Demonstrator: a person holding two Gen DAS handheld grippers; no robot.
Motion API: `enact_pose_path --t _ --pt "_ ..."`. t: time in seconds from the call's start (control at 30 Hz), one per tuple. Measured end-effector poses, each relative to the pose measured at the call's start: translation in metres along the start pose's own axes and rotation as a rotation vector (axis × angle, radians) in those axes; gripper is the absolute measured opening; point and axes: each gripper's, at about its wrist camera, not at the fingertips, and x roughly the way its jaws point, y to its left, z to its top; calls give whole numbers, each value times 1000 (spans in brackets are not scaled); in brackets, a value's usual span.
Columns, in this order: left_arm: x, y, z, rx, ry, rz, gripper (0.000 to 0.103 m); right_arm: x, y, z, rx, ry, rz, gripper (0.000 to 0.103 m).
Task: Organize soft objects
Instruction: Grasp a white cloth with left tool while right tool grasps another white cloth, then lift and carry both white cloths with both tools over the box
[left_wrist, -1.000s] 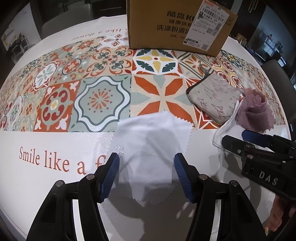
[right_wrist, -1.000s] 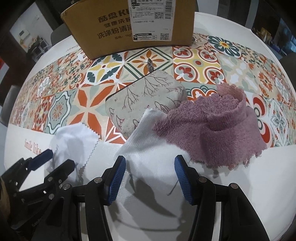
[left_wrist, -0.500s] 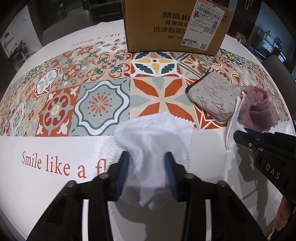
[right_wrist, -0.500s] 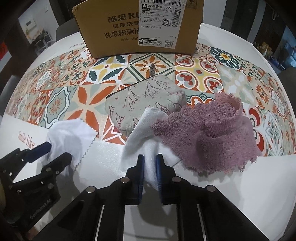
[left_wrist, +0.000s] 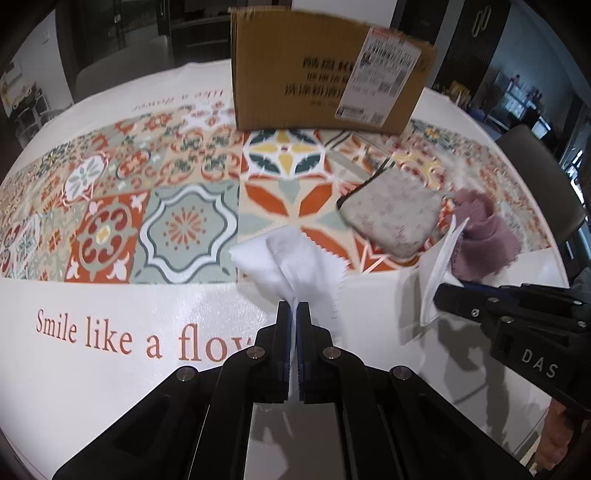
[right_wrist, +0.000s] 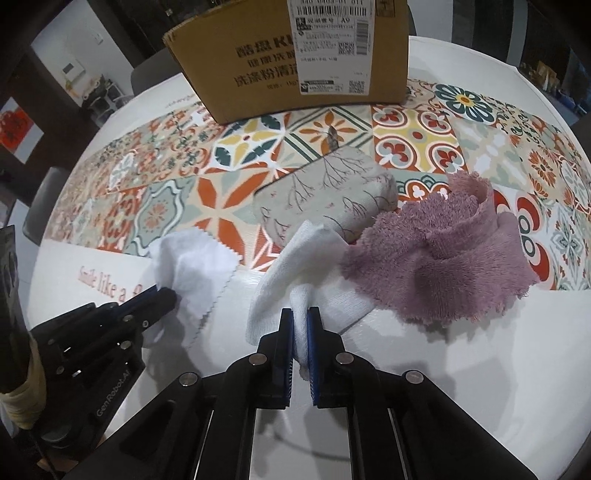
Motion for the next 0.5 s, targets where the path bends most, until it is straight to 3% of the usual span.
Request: enact_pose_path --t 0.5 --pt "-58 -5 23 -5 -160 -35 5 -47 12 10 1 -106 66 8"
